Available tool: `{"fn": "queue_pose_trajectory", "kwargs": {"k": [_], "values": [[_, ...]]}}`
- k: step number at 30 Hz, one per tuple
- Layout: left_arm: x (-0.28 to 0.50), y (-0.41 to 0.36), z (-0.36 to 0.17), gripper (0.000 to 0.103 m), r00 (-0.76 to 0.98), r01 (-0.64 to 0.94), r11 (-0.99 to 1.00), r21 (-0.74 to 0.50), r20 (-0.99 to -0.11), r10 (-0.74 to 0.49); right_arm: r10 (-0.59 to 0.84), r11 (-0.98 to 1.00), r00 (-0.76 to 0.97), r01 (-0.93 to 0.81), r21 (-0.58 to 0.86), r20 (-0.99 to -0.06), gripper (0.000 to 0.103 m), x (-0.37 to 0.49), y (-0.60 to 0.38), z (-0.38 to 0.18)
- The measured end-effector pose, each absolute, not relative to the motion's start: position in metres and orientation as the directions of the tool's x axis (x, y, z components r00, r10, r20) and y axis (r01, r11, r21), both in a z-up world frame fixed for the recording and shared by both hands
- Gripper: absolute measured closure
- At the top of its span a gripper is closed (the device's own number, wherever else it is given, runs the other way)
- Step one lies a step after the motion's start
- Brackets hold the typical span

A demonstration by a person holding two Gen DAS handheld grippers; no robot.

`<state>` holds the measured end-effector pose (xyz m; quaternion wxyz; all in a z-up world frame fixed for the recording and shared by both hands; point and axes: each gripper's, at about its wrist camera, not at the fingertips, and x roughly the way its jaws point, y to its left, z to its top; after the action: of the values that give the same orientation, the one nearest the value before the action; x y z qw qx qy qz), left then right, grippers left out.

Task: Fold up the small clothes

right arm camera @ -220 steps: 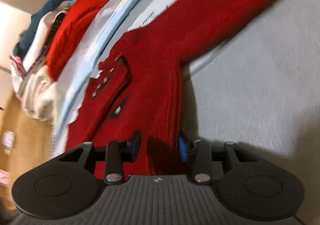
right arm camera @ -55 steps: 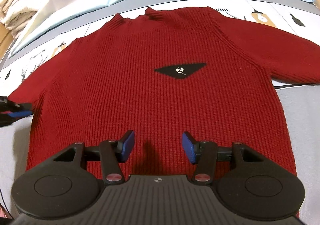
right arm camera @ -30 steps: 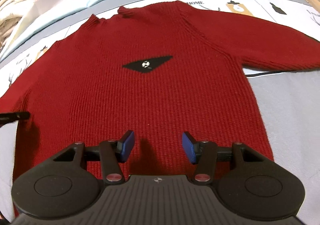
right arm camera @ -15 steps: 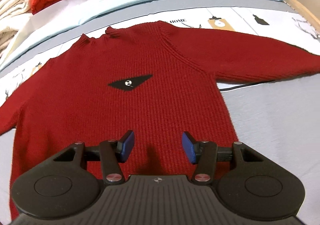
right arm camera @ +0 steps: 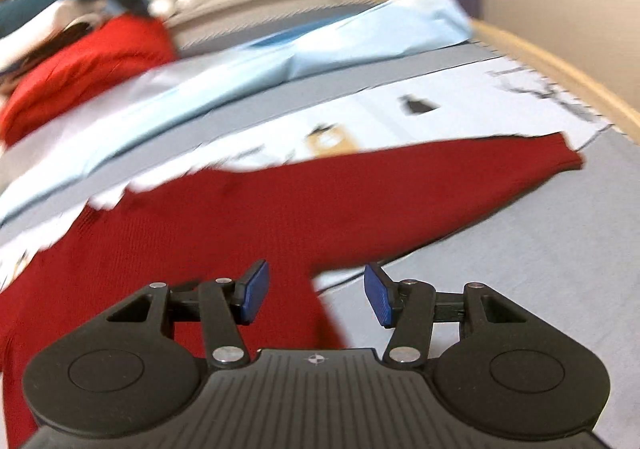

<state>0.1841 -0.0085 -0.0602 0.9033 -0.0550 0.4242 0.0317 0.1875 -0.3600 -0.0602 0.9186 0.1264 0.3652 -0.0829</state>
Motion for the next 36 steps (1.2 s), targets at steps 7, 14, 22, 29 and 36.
{"fn": "queue_pose_trajectory", "kwargs": {"k": [7,14,22,29,36], "values": [[0.192,0.001,-0.063,0.043,0.612,-0.130,0.988,-0.082,-0.791,0.015,-0.154,0.873,0.716,0.421,0.245,-0.681,0.049,0.205,-0.439,-0.079],[0.195,0.011,-0.058,0.048,0.611,-0.121,0.983,-0.141,-0.791,-0.038,-0.244,0.651,0.696,0.633,0.418,-0.675,0.049,0.223,-0.528,-0.134],[0.199,0.017,-0.061,0.050,0.591,-0.138,0.983,-0.124,-0.806,-0.019,-0.281,0.528,0.708,0.678,0.512,-0.648,0.049,0.244,-0.569,-0.175],[0.199,0.033,-0.058,0.050,0.587,-0.178,0.976,-0.129,-0.810,0.000,-0.325,0.543,0.653,0.721,0.430,-0.685,0.086,0.266,-0.583,-0.165],[0.197,0.061,-0.048,0.050,0.592,-0.232,0.959,-0.162,-0.806,0.007,-0.484,0.736,0.666,0.661,0.147,-0.568,0.091,0.293,-0.521,-0.108]]}}
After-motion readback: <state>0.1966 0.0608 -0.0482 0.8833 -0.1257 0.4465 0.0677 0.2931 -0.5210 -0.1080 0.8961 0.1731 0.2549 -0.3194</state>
